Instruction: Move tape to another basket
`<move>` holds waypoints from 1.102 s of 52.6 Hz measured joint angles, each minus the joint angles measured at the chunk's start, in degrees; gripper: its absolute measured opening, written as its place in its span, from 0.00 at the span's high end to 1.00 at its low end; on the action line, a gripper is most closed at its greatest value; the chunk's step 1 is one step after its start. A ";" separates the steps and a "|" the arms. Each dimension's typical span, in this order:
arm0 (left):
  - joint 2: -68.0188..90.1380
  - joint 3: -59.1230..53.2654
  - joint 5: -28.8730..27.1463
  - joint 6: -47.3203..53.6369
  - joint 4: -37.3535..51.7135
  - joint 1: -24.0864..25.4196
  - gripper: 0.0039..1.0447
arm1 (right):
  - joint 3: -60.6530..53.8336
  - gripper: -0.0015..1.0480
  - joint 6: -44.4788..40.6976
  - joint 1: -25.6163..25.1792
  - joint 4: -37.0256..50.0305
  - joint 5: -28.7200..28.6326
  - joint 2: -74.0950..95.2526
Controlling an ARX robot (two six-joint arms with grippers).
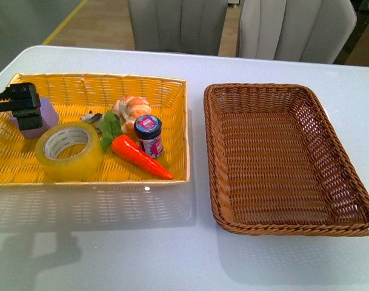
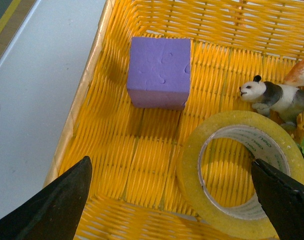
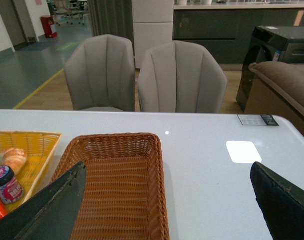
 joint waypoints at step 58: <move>10.88 9.86 3.69 -1.05 -4.46 -0.61 0.08 | 0.00 0.09 0.00 0.00 0.00 -0.02 0.00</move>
